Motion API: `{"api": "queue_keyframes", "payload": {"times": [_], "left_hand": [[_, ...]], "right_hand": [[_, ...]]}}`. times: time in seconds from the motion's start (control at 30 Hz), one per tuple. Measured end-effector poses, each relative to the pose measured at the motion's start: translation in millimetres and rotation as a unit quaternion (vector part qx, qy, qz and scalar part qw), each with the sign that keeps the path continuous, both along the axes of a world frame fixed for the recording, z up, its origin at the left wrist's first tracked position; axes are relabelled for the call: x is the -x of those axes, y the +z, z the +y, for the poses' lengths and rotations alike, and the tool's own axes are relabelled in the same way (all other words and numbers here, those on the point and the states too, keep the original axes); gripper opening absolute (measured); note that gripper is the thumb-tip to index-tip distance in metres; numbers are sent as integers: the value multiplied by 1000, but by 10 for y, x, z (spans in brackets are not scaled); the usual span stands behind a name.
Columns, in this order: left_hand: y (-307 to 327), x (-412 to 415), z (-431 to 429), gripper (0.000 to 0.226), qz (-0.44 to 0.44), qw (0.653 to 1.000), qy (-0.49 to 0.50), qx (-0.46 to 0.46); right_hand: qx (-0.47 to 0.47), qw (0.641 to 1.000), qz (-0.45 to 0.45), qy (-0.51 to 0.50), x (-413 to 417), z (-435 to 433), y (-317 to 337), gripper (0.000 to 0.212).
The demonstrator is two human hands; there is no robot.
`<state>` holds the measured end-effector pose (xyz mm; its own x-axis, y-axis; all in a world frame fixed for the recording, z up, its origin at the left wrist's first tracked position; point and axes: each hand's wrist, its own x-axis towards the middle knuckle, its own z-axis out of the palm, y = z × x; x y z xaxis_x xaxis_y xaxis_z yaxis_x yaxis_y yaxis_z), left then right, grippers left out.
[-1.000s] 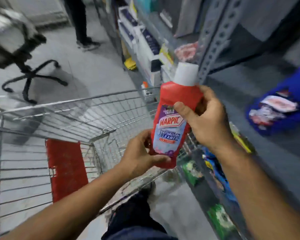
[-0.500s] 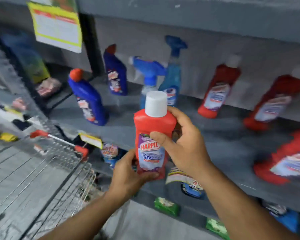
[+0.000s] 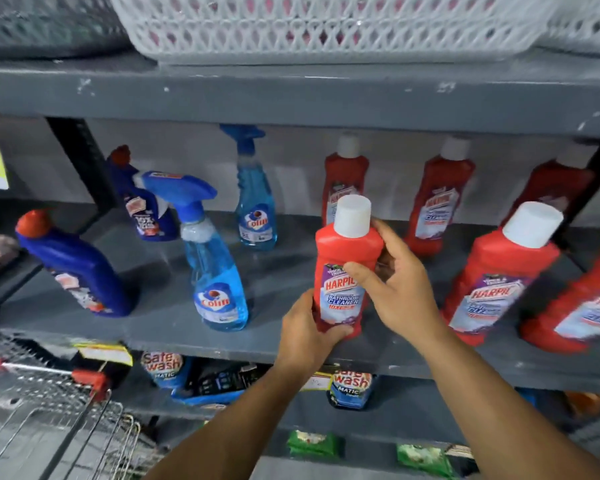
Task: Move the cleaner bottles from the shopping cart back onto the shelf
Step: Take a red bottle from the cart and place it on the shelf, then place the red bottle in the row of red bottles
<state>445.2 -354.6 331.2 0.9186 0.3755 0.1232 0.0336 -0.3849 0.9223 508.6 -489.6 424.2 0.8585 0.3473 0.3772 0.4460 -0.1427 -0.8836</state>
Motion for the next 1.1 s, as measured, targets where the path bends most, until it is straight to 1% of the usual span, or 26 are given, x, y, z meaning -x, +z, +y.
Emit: {"api": "queue_keyframes", "payload": {"times": [0.13,0.17,0.23,0.27,0.3,0.37,0.4,0.43,0.47,0.5,0.53,0.57,0.63,0.7,0.8,0.87,0.93,1.03,1.1], "left_hand": [[-67,-16,15,65,-13,1000,-2,13],[-62,-14,24,66,-12,1000,-13,16],[-44,7,19,67,-20,999,-34,29],[-36,58,18,69,-29,999,-24,28],[-34,127,12,71,-43,999,2,4],[-113,241,-31,73,-112,988,51,-97],[-121,335,-79,69,-148,980,55,-124],[-95,447,-164,59,-172,976,37,-126],[-81,541,-270,47,-193,974,-3,-122],[-97,588,-399,35,-205,969,-58,-127],[-124,613,-539,28,-197,964,-117,-133],[-114,613,-682,35,-164,965,-170,-117],[-85,479,-951,63,-75,964,-251,-45],[-42,233,-1207,74,-40,964,-264,-7],[122,-94,-1485,83,-29,971,-235,42],[54,-182,-1523,87,-19,979,-201,36],[-27,-183,-1522,86,-17,985,-172,22],[-59,-212,-1530,83,13,988,-140,63],[8,-186,-1573,83,22,990,-121,69]], "right_hand": [[-4,999,28,16,38,9,19,70],[-3,1000,29,5,84,12,29,71],[-1,999,19,-50,226,-41,26,73],[-4,996,15,-84,315,-99,-10,72],[-11,992,13,-121,415,-185,-75,68],[-28,979,1,-203,592,-449,-273,50],[-24,970,-3,-243,665,-609,-392,39],[-15,960,-2,-279,714,-781,-502,33],[-2,952,6,-306,725,-943,-597,37],[17,945,25,-326,697,-1115,-680,46],[34,941,57,-331,644,-1271,-738,55],[53,940,97,-322,567,-1395,-767,60],[96,941,150,-289,394,-1547,-793,71],[120,949,153,-248,256,-1575,-797,79],[141,963,127,-190,188,-1524,-840,79],[151,965,126,-176,199,-1470,-903,76],[168,964,123,-165,185,-1469,-960,77],[206,960,106,-154,146,-1500,-985,75],[225,960,92,-139,155,-1537,-961,75]]}}
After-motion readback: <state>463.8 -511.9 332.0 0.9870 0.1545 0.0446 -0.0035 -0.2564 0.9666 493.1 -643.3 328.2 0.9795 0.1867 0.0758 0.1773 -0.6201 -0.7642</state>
